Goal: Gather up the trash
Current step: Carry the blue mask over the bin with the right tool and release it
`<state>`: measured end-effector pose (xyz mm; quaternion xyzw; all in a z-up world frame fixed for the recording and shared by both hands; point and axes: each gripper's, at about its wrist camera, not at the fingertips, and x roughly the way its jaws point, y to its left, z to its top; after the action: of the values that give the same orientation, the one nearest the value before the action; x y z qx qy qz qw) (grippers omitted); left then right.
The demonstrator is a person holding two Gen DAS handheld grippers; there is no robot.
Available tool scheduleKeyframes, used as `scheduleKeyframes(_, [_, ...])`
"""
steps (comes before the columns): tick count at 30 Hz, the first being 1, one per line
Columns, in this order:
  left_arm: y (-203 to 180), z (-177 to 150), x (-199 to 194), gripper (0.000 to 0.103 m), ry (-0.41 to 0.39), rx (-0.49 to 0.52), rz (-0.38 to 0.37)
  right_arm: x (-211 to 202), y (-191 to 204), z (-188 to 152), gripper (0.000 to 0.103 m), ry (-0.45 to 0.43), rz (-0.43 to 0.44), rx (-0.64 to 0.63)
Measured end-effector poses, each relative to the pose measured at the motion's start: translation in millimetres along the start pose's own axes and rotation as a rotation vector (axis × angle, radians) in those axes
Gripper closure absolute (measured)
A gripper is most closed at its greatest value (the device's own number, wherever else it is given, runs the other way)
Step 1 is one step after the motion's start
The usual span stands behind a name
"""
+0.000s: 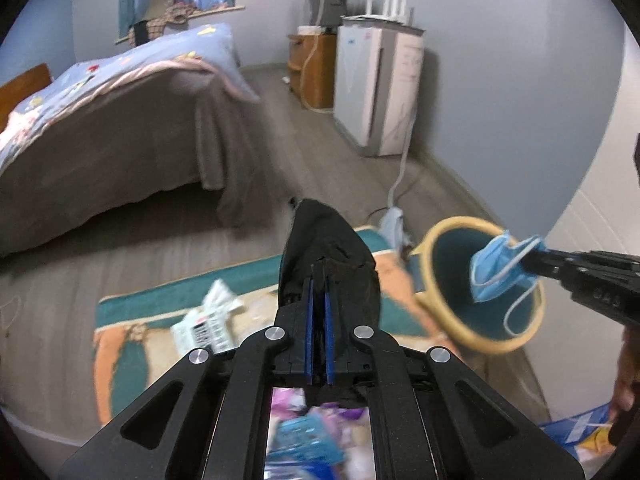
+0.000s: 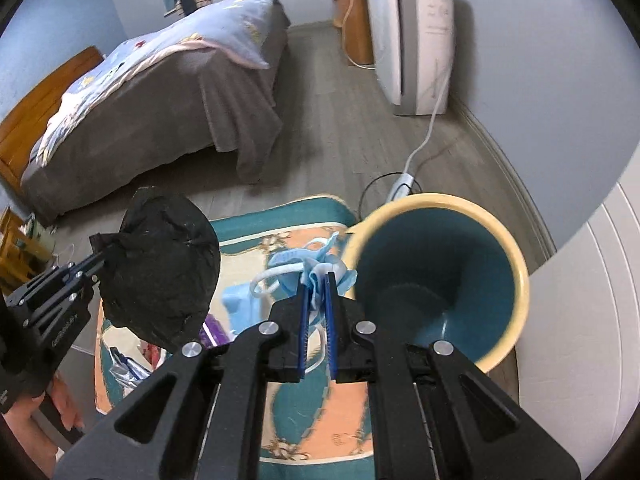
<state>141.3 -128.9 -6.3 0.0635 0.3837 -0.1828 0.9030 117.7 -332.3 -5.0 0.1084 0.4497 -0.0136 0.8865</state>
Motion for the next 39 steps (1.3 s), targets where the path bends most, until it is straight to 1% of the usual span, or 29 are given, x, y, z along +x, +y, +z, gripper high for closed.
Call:
scheduleKeyframes(4, [-33, 4, -5, 0.098, -0.045, 0.079, 0.005, -6, -20, 3, 0.096, -0.032, -0.013, 0.006])
scheduleKeyframes(8, [-42, -7, -21, 0.098, -0.070, 0.070, -0.002, 1, -30, 7, 0.096, -0.029, 0.000, 0.001])
scheduleKeyframes(10, [-41, -15, -25, 0.098, -0.064, 0.073, 0.015, 9, -33, 5, 0.096, -0.008, 0.024, 0.014])
scheduleKeyframes(12, [-34, -21, -26, 0.098, -0.049, 0.049, 0.013, 21, -32, 3, 0.096, 0.033, 0.051, 0.023])
scheduleKeyframes(13, [-27, -24, -25, 0.098, -0.035, 0.004, -0.002, 22, -31, 2, 0.096, 0.040, 0.066, 0.027])
scheduleKeyframes(14, [-23, -25, -25, 0.098, -0.025, -0.020, -0.011, 24, -28, 3, 0.096, 0.042, 0.080, 0.023])
scheduleKeyframes(16, [-18, -27, -21, 0.098, -0.009, -0.062, -0.024, 21, -24, 2, 0.096, 0.029, 0.071, -0.008])
scheduleKeyframes(18, [-23, -24, -18, 0.098, -0.008, -0.049, -0.018, 18, -26, 1, 0.096, 0.011, 0.036, -0.043])
scheduleKeyframes(19, [-27, -21, -17, 0.098, -0.014, -0.036, -0.019, 16, -29, 1, 0.096, 0.006, 0.031, -0.042])
scheduleKeyframes(22, [-40, -13, -19, 0.098, -0.043, -0.005, -0.026, 6, -50, 3, 0.096, -0.021, 0.029, -0.004])
scheduleKeyframes(25, [-61, -5, -19, 0.098, -0.061, 0.029, -0.065, -3, -73, 3, 0.096, -0.043, -0.010, 0.021])
scheduleKeyframes(27, [-78, 0, -16, 0.098, -0.064, 0.063, -0.089, -7, -93, 2, 0.096, -0.050, -0.027, 0.060])
scheduleKeyframes(30, [-105, 5, -7, 0.098, -0.050, 0.077, -0.153, -8, -119, 0, 0.096, -0.052, -0.047, 0.112])
scheduleKeyframes(31, [-110, 6, -4, 0.098, -0.047, 0.080, -0.163, -7, -128, -1, 0.096, -0.049, -0.053, 0.130])
scheduleKeyframes(34, [-133, 6, 8, 0.098, -0.037, 0.121, -0.170, 0, -153, -4, 0.096, -0.035, -0.056, 0.200])
scheduleKeyframes(36, [-146, 5, 21, 0.098, -0.020, 0.149, -0.163, 4, -166, -7, 0.096, -0.030, -0.056, 0.242])
scheduleKeyframes(39, [-153, 8, 39, 0.098, 0.006, 0.149, -0.170, 10, -177, -9, 0.096, -0.027, -0.063, 0.268])
